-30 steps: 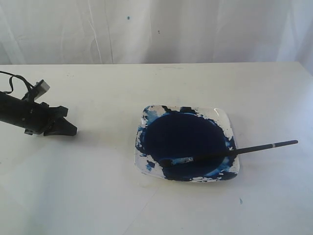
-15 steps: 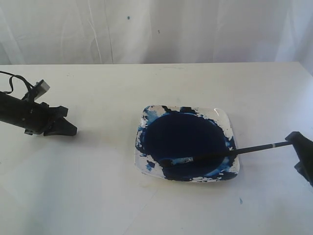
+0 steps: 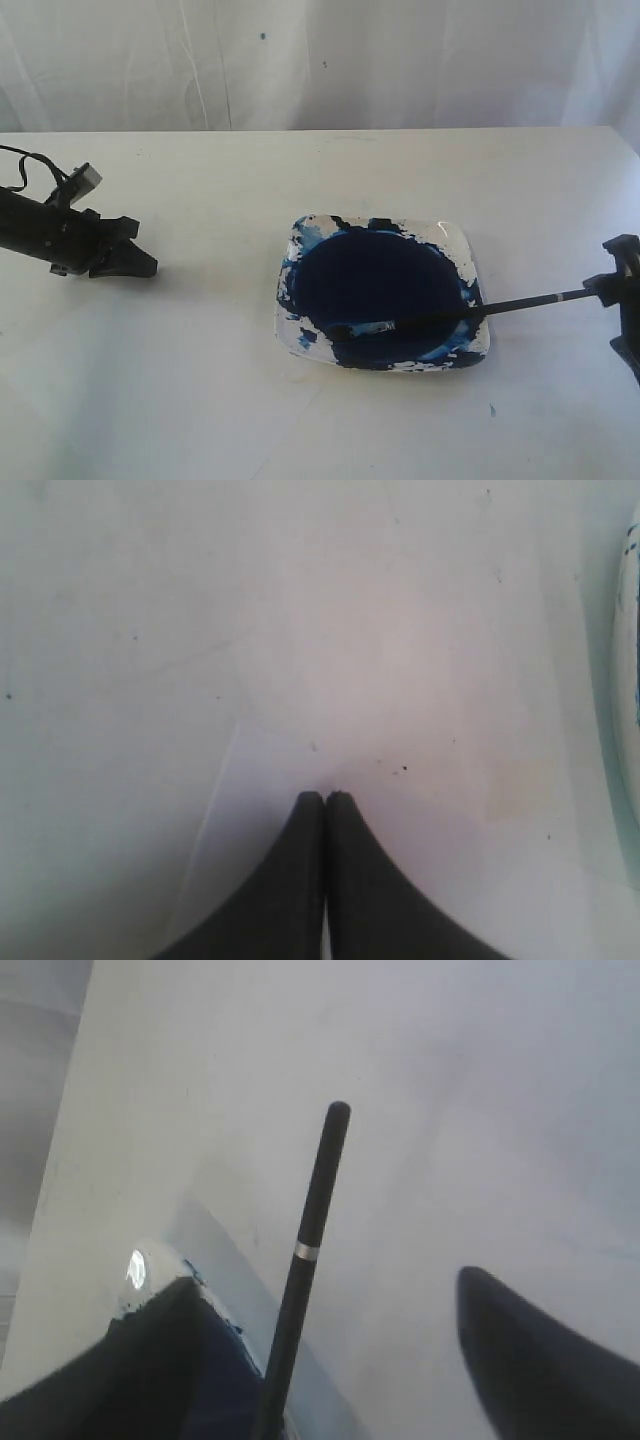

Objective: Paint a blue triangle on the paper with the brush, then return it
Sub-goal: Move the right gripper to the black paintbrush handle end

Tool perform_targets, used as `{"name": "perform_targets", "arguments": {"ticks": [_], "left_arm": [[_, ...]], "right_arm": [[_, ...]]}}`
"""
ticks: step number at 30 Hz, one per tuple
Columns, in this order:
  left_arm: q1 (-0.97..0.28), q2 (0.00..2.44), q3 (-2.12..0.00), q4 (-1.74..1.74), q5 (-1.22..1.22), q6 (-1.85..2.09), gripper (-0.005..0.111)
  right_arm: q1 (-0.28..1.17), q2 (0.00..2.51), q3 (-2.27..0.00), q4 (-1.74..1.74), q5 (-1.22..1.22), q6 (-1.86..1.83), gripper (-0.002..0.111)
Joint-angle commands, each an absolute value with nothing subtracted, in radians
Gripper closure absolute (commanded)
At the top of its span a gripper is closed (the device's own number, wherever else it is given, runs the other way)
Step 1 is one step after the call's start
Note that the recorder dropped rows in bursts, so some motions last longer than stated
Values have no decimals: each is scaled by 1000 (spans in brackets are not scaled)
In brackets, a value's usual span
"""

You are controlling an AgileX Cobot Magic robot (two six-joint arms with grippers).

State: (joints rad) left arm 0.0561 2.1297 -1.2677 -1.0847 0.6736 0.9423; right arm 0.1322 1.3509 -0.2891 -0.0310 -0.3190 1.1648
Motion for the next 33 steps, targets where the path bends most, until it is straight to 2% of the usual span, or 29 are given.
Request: {"name": "perform_targets", "arguments": {"ticks": [1, 12, 19, 26, 33], "left_arm": [[57, 2135, -1268, -1084, 673, 945, 107], [57, 2135, -1268, -1084, 673, 945, 107], [57, 2135, -1268, -1084, 673, 945, 107], [57, 2135, -1268, -1084, 673, 945, 107], [57, 2135, -1268, -1084, 673, 945, 107]], "right_arm": [[133, 1370, -293, -60, -338, 1212, 28], [133, 1532, -293, -194, -562, 1402, 28], [133, 1671, -295, -203, -769, 1384, 28], [133, 1766, -339, -214, -787, 1395, 29], [133, 1829, -391, -214, -794, 1393, 39]]}}
